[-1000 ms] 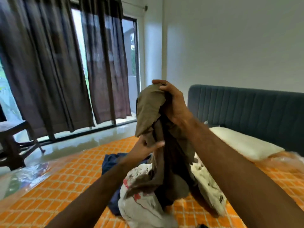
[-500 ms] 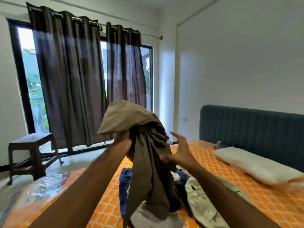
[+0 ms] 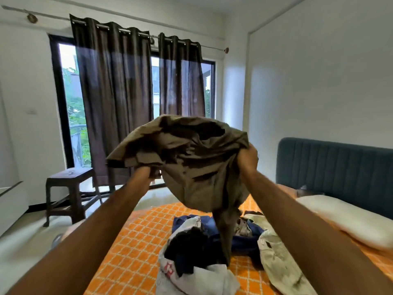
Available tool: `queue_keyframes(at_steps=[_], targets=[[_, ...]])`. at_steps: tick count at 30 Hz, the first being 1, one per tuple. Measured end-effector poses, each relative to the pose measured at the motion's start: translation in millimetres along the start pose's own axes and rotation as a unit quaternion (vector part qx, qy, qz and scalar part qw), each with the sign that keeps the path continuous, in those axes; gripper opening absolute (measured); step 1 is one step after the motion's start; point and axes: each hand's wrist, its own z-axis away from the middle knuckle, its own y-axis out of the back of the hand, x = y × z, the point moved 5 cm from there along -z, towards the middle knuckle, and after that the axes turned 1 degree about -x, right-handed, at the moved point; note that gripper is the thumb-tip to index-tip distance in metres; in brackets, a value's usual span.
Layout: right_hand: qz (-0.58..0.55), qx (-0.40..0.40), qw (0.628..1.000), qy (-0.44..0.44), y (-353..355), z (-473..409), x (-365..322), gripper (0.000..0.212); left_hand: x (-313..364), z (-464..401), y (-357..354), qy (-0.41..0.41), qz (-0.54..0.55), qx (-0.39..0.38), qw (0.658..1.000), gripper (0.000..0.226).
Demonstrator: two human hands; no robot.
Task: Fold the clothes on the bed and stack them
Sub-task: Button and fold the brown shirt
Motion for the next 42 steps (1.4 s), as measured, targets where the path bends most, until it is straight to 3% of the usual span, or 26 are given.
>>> queue_keyframes(at_steps=[4, 6, 9, 12, 15, 18, 19, 20, 22, 25, 28, 31, 34, 36, 39, 41, 42], targets=[[-0.073, -0.036, 0.996, 0.045, -10.7, -0.1, -57.2, 0.019, -39.9, 1.4, 48.9, 0.06, -0.128, 0.034, 0.989, 0.011], [-0.131, -0.094, 0.985, 0.056, -32.4, 12.2, -76.7, 0.018, -28.3, 9.6, 63.3, -0.017, -0.144, 0.098, 0.985, 0.026], [-0.152, -0.164, 0.972, 0.074, -74.1, 37.8, -107.0, 0.019, 16.4, 30.5, 79.5, -0.147, -0.162, 0.143, 0.965, 0.031], [0.005, -0.259, 0.957, 0.132, -113.0, 70.3, -131.9, 0.028, 55.3, 38.0, 96.8, -0.252, -0.173, 0.092, 0.948, 0.037], [0.071, -0.39, 0.915, 0.072, -151.2, 98.4, -125.1, 0.018, 73.9, 37.3, 129.9, -0.234, -0.219, 0.114, 0.94, 0.037], [0.022, -0.496, 0.867, -0.04, -169.2, 114.0, -106.0, 0.019, 77.9, 40.4, 188.8, -0.208, -0.218, 0.226, 0.926, 0.03], [0.033, -0.51, 0.859, -0.033, -176.9, 118.4, -98.0, 0.017, 74.0, 42.9, 215.8, -0.192, -0.224, 0.268, 0.917, 0.029], [0.063, -0.487, 0.871, -0.008, -178.9, 116.7, -87.9, 0.014, 67.4, 41.9, 239.2, -0.172, -0.232, 0.295, 0.911, 0.028], [0.097, -0.427, 0.898, -0.048, -182.4, 118.7, -43.1, 0.008, 38.0, 39.3, 282.8, -0.107, -0.245, 0.3, 0.916, 0.029], [0.122, -0.479, 0.857, -0.146, -185.1, 147.3, 46.0, 0.007, -27.5, 35.4, 319.5, 0.009, -0.252, 0.234, 0.939, 0.031], [0.144, -0.535, 0.81, -0.192, -170.9, 190.2, 142.5, 0.012, -111.0, 60.0, 317.5, 0.061, -0.335, 0.124, 0.932, 0.035], [0.218, -0.579, 0.756, -0.213, -154.8, 233.3, 225.8, 0.017, -207.2, 96.3, 297.3, 0.104, -0.457, -0.056, 0.882, 0.052], [0.366, -0.584, 0.715, -0.119, -143.5, 251.5, 280.9, 0.022, -277.7, 125.7, 276.4, 0.125, -0.532, -0.204, 0.812, 0.071], [0.433, -0.582, 0.687, -0.05, -142.0, 252.5, 305.6, 0.027, -307.4, 135.8, 258.3, 0.128, -0.579, -0.247, 0.766, 0.071], [0.463, -0.554, 0.692, 0.012, -148.3, 241.7, 333.6, 0.034, -352.8, 148.3, 247.3, 0.164, -0.633, -0.276, 0.704, 0.084], [0.464, -0.556, 0.689, 0.003, -156.4, 236.7, 352.1, 0.04, -379.7, 156.1, 246.2, 0.196, -0.641, -0.274, 0.69, 0.09], [0.472, -0.561, 0.68, -0.002, -159.0, 239.3, 362.2, 0.048, -384.6, 160.7, 244.1, 0.198, -0.642, -0.248, 0.698, 0.094]])
